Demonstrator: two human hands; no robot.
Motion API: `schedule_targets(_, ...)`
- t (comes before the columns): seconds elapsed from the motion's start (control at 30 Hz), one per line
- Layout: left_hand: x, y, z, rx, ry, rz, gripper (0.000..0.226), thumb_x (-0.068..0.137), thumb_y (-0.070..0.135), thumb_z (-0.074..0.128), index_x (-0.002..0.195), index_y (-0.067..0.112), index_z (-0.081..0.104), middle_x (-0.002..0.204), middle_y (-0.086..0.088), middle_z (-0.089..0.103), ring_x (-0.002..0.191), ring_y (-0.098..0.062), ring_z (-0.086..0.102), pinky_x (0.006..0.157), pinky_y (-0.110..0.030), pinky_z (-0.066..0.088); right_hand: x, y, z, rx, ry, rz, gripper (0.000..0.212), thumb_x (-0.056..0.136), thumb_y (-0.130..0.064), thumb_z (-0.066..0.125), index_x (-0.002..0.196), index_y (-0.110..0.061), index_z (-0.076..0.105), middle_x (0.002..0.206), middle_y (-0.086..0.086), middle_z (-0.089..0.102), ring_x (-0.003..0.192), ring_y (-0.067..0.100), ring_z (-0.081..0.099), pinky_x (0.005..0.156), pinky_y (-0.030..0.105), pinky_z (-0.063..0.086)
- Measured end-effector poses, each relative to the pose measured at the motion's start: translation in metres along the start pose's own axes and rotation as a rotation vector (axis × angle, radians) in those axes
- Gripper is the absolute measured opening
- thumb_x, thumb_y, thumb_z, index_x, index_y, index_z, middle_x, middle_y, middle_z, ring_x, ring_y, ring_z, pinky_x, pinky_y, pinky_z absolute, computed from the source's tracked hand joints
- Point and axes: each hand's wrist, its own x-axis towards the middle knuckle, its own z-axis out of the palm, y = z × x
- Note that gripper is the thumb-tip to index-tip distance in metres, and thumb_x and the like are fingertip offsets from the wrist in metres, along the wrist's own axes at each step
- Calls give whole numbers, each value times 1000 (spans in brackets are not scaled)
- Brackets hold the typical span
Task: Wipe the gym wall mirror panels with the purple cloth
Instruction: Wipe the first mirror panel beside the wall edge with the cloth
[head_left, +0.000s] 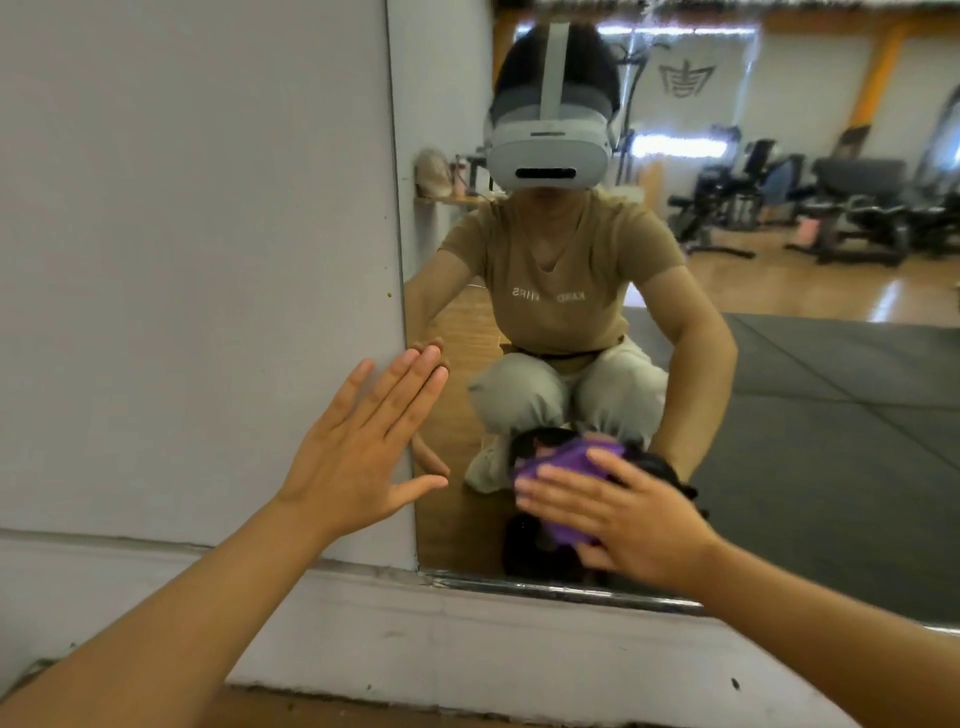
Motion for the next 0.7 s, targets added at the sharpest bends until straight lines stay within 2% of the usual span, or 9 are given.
schedule_targets(0.1, 1, -9, 1, 26, 4, 44, 97, 92, 71, 35, 161, 8, 9, 170, -9, 0, 156, -23, 5, 126, -46, 3, 49, 68, -33, 24, 136, 187, 77, 93, -48, 42, 162, -24, 16, 170, -2, 4, 156, 19, 10, 125, 46, -1)
schedule_targets(0.23, 5, -26, 0, 37, 20, 109, 96, 92, 72, 36, 162, 10, 11, 170, -6, 2, 156, -21, 4, 125, -48, 2, 100, 153, -74, -40, 279, 551, 64, 105, -51, 34, 161, -20, 26, 166, 5, 23, 153, 28, 23, 122, 52, 8)
schedule_targets(0.3, 7, -31, 0, 36, 26, 109, 99, 91, 74, 38, 161, 10, 12, 170, -6, 1, 156, -21, 4, 124, -49, 3, 111, 161, -79, -44, 308, 677, 64, 106, -52, 34, 160, -18, 26, 165, 7, 25, 152, 31, 24, 120, 59, 13)
schedule_targets(0.4, 8, -33, 0, 36, 39, 97, 102, 89, 76, 39, 161, 9, 11, 170, -6, 0, 156, -21, 4, 125, -48, 1, 115, 136, -72, -18, 314, 753, 65, 105, -51, 35, 160, -16, 27, 165, 8, 26, 152, 32, 23, 121, 60, 10)
schedule_targets(0.47, 9, -33, -1, 35, 51, 78, 106, 88, 78, 39, 161, 8, 8, 170, -6, -1, 156, -21, 4, 125, -48, 1, 110, 106, -62, -10, 306, 714, 66, 104, -50, 37, 160, -16, 28, 165, 8, 27, 152, 31, 23, 123, 56, 4)
schedule_targets(0.53, 11, -35, -2, 30, 52, 76, 109, 86, 79, 39, 161, 8, 5, 170, -6, -3, 156, -21, 3, 125, -48, 2, 98, 67, -46, 11, 250, 570, 68, 100, -47, 43, 160, -18, 28, 165, 5, 25, 153, 27, 21, 124, 53, 0)
schedule_targets(0.6, 13, -38, -4, 13, 33, 103, 110, 85, 79, 40, 161, 8, 4, 170, -7, -3, 156, -22, 3, 125, -48, 2, 78, 19, -25, 22, 149, 350, 78, 91, -43, 49, 160, -19, 24, 167, 4, 16, 155, 24, 14, 125, 51, -4)
schedule_targets(0.7, 13, -47, -10, -12, 8, 166, 108, 86, 77, 41, 161, 8, 6, 170, -8, 3, 156, -24, 6, 125, -49, 4, 44, -45, 4, -52, -52, -30, 96, 87, -51, 51, 162, -13, 5, 169, 8, -7, 156, 27, -9, 124, 51, -13)
